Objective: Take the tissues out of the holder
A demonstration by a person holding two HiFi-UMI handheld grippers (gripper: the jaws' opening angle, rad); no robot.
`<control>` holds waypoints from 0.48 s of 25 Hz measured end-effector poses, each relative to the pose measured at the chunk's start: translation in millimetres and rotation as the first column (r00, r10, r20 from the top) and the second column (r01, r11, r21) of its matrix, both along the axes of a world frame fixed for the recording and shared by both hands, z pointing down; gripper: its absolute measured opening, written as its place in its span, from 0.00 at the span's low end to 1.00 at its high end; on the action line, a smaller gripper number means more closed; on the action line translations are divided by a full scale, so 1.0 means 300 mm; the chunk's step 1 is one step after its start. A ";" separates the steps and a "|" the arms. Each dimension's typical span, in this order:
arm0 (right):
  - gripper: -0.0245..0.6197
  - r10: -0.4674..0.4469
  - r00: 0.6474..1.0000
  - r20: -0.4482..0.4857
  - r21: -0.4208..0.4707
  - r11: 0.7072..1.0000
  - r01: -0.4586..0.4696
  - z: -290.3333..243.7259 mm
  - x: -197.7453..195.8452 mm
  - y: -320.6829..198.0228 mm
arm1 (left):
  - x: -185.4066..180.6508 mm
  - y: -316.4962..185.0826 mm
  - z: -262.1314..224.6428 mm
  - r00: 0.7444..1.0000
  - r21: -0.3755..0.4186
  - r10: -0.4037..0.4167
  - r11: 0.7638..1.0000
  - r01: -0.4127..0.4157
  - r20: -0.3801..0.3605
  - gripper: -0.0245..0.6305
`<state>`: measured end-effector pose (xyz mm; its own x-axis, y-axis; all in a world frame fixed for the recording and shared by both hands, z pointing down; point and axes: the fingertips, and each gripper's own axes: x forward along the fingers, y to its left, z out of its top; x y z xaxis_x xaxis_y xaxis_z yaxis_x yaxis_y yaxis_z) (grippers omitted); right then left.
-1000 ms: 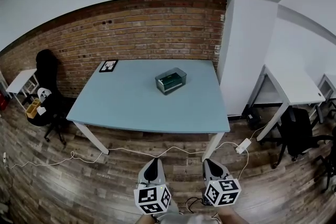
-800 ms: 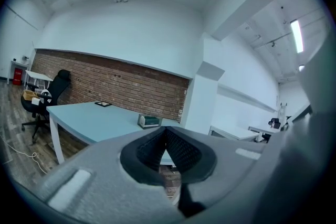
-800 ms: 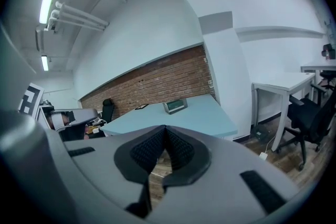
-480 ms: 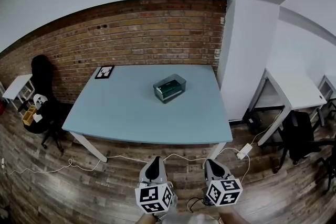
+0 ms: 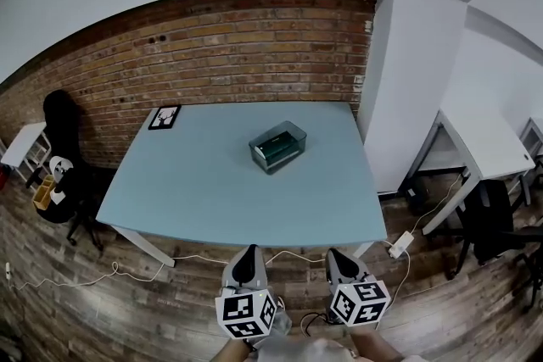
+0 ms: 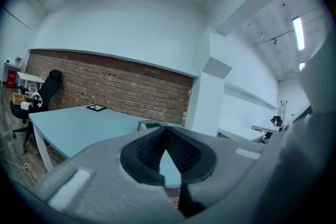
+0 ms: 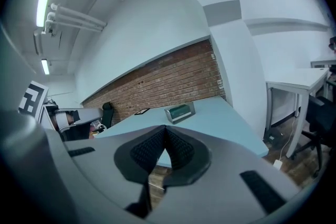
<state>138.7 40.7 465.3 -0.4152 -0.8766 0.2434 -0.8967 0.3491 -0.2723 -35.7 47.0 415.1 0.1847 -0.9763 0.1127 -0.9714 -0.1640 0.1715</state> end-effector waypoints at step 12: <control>0.05 -0.006 1.000 -0.019 -0.018 1.000 0.005 -0.006 -0.092 -0.259 | -0.049 -0.270 0.000 0.999 -0.026 0.037 0.999 -0.037 0.001 0.05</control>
<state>111.0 -36.9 463.6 -0.4150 -0.8697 0.2671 -0.8999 0.3493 -0.2610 -50.3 -33.9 415.1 0.2207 -0.9655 0.1383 -0.9650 -0.1956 0.1747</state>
